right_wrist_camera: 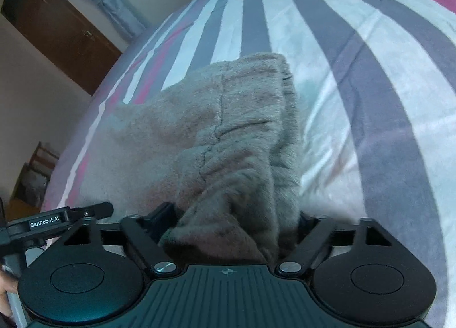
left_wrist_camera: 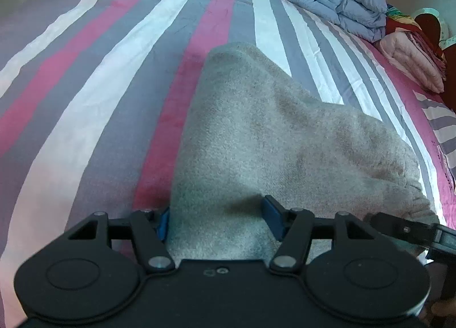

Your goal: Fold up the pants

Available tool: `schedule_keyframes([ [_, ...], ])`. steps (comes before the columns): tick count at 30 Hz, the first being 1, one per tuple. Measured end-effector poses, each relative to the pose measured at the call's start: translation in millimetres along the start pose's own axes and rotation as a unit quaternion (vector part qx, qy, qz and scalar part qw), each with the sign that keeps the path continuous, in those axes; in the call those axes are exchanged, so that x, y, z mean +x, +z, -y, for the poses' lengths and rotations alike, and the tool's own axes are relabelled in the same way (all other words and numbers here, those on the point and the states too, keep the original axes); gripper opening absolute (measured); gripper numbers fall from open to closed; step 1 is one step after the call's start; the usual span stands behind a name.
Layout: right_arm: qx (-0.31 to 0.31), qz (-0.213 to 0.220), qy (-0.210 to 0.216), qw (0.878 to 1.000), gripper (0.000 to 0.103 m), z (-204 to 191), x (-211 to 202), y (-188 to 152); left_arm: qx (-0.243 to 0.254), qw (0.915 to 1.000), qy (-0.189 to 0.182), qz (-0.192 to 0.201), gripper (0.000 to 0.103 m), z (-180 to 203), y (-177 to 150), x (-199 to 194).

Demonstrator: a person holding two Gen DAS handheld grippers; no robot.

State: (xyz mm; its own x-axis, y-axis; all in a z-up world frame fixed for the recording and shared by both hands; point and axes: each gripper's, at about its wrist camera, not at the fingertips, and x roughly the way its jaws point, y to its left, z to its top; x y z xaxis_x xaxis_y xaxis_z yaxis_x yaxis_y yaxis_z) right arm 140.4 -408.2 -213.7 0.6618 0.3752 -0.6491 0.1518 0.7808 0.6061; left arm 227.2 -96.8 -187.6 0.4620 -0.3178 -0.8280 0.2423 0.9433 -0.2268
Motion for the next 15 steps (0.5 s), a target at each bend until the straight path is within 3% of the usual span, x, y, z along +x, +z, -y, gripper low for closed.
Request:
schedule_keyframes([
  [4, 0.006, -0.012, 0.006, 1.0, 0.103, -7.7, 8.4, 6.4, 0.002, 0.9999, 0.005, 0.009, 0.054, 1.0, -1.9, 0.1],
  [5, 0.013, -0.011, 0.015, 1.0, 0.097, -7.5, 5.3, 6.5, 0.006, 0.9998, 0.007, 0.016, 0.051, 2.2, -4.3, -1.6],
  [6, 0.009, -0.009, 0.009, 1.0, 0.082, -6.6, 2.3, 5.9, 0.009, 0.9996, 0.01, 0.024, 0.048, 3.9, -6.2, -4.2],
  [7, 0.006, -0.007, -0.001, 1.0, 0.073, -4.8, -1.0, 4.6, 0.011, 0.9993, 0.013, 0.033, 0.04, 5.7, -8.6, -7.8],
  [9, 0.035, 0.005, 0.022, 0.999, 0.057, 3.0, -12.0, 2.6, 0.017, 0.9984, 0.019, 0.051, 0.028, 8.8, -11.0, -15.3],
  [11, 0.036, 0.02, 0.031, 0.999, 0.055, 1.0, -20.5, 0.8, 0.011, 0.998, 0.013, 0.062, 0.014, 7.4, -9.6, -23.0],
  [15, 0.032, 0.052, 0.062, 0.996, 0.051, -13.8, -31.7, 5.8, -0.012, 0.9966, -0.001, 0.082, 0.012, 7.4, -0.6, -36.0],
])
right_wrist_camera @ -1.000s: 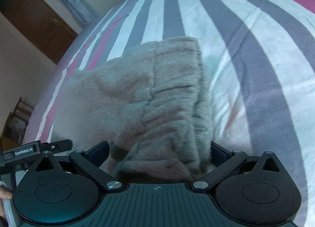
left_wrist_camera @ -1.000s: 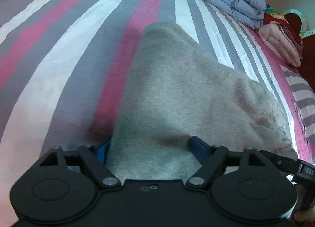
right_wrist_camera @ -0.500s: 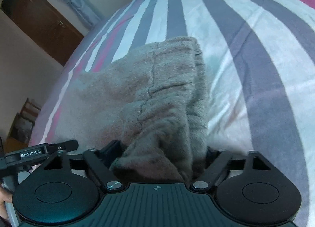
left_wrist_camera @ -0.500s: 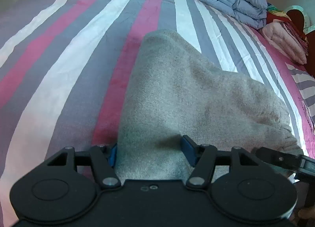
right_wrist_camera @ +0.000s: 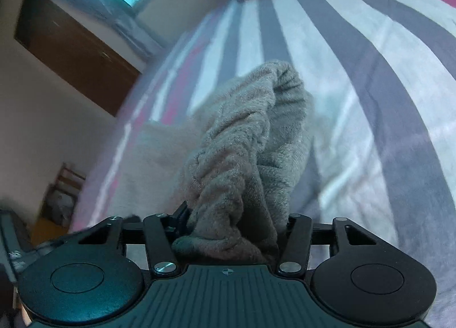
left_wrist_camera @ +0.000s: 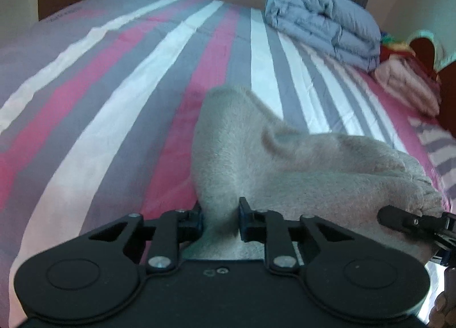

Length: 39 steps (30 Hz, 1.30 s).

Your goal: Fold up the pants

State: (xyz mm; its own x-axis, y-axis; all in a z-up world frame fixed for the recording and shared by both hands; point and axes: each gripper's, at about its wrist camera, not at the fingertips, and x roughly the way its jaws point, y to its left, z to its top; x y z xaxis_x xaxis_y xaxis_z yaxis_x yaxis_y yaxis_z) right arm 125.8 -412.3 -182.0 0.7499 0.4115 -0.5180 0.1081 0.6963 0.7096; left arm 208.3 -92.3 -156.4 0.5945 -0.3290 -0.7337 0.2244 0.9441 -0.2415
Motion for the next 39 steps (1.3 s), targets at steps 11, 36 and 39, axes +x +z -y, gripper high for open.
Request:
schedule_keyframes([
  [11, -0.04, 0.072, 0.062, 0.995, 0.05, -33.0, -3.4, 47.1, -0.036, 0.9958, -0.021, 0.081, 0.011, 8.6, 63.4, -8.6],
  [36, -0.204, 0.026, -0.112, 0.972, 0.079, -31.1, 50.6, -31.6, 0.074, 0.9953, 0.062, -0.004, 0.031, 12.5, 5.7, 39.3],
  [39, -0.223, 0.021, -0.127, 0.966, 0.079, -35.1, 53.9, -41.1, 0.075, 0.9951, 0.063, -0.007, 0.031, 11.0, 1.0, 34.7],
])
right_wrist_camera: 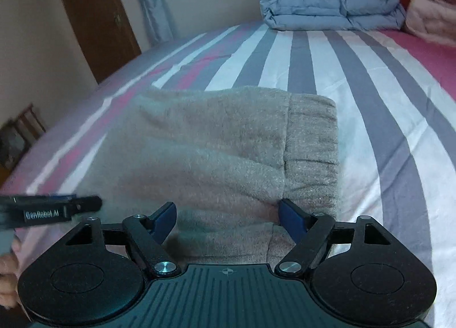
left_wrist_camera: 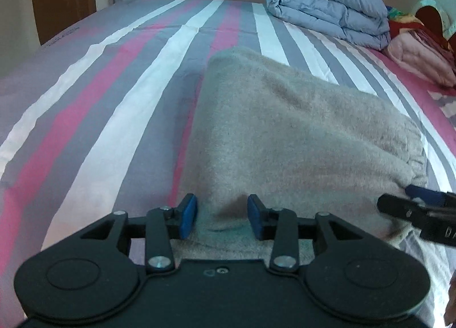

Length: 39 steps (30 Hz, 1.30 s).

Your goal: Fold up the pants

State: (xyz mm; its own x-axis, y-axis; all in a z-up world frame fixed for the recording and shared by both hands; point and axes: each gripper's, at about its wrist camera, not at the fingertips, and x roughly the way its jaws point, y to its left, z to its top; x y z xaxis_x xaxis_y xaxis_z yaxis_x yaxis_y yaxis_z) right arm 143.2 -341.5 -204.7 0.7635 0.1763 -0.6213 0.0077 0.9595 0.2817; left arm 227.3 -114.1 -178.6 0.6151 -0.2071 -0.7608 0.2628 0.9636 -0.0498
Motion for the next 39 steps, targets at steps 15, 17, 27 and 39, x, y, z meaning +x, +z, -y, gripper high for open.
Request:
schedule_keyframes([
  [15, -0.06, 0.046, -0.045, 0.996, 0.095, -27.5, -48.0, 19.6, -0.009, 0.9983, 0.028, 0.05, 0.051, -6.5, 3.4, -90.2],
  [17, -0.052, 0.064, -0.046, 0.996, 0.096, -34.2, -75.3, 14.5, -0.006, 0.9972, 0.027, 0.07, 0.065, -2.7, -0.2, -114.6],
  [27, 0.008, 0.146, 0.003, 0.989, 0.103, -71.9, -218.4, -14.0, -0.005, 0.9946, 0.026, 0.101, 0.093, 25.3, -28.5, -220.1],
  [39, 0.046, 0.212, 0.011, 0.976, 0.103, -101.5, -329.1, -60.9, 0.055, 0.9881, 0.053, 0.133, 0.097, 53.4, -89.1, -301.1],
])
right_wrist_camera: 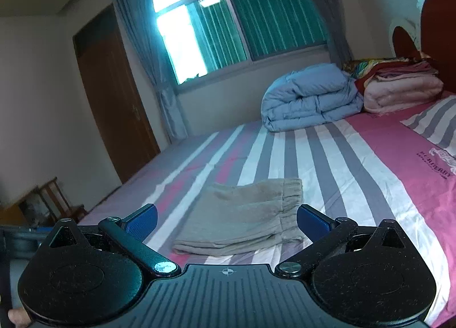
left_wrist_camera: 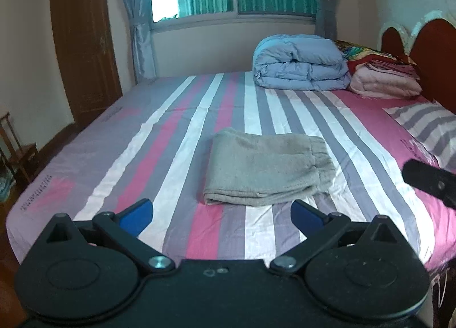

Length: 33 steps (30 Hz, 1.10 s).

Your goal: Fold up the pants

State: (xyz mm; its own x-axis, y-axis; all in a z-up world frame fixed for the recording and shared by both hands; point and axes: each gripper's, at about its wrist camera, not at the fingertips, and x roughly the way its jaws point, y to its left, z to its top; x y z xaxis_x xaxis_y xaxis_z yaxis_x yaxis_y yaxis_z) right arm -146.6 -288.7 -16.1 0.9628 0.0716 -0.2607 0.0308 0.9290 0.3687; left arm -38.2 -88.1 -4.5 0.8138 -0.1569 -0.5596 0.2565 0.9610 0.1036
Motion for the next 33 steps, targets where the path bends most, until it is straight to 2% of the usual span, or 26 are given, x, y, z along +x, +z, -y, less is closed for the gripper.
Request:
schedule_keyframes([
  [4, 0.001, 0.012, 0.007, 1.0, 0.103, -14.7, -28.6, -6.8, 0.014, 0.9997, -0.006, 0.019, 0.097, 1.0, -13.1, -35.6],
  [8, -0.016, 0.032, 0.02, 0.999, 0.103, -34.0, -59.7, -10.9, 0.001, 0.9984, -0.026, 0.05, 0.097, -9.7, -25.2, -66.5],
  [12, -0.044, 0.047, 0.016, 0.998, 0.103, -50.1, -79.4, -14.4, -0.027, 0.9972, -0.041, 0.055, 0.097, -22.5, -33.2, -75.2],
  [15, -0.068, 0.059, 0.001, 0.996, 0.103, -61.2, -86.6, -17.3, -0.037, 0.9973, -0.023, 0.059, 0.097, -27.6, -36.6, -72.9],
  [18, -0.099, 0.06, -0.016, 0.993, 0.103, -72.3, -82.3, -18.5, -0.051, 0.9962, -0.013, 0.069, 0.097, -34.8, -40.9, -71.9],
  [22, -0.103, 0.054, -0.015, 0.993, 0.103, -76.6, -68.7, -23.7, -0.063, 0.9944, -0.014, 0.084, 0.097, -42.7, -45.7, -70.4],
  [27, -0.105, 0.046, -0.024, 0.993, 0.103, -73.9, -60.5, -27.6, -0.027, 0.996, -0.006, 0.085, 0.097, -38.0, -47.9, -70.1],
  [33, -0.115, 0.053, -0.053, 0.991, 0.103, -76.4, -60.2, -25.1, -0.028, 0.9966, -0.03, 0.071, 0.097, -36.5, -52.6, -68.6],
])
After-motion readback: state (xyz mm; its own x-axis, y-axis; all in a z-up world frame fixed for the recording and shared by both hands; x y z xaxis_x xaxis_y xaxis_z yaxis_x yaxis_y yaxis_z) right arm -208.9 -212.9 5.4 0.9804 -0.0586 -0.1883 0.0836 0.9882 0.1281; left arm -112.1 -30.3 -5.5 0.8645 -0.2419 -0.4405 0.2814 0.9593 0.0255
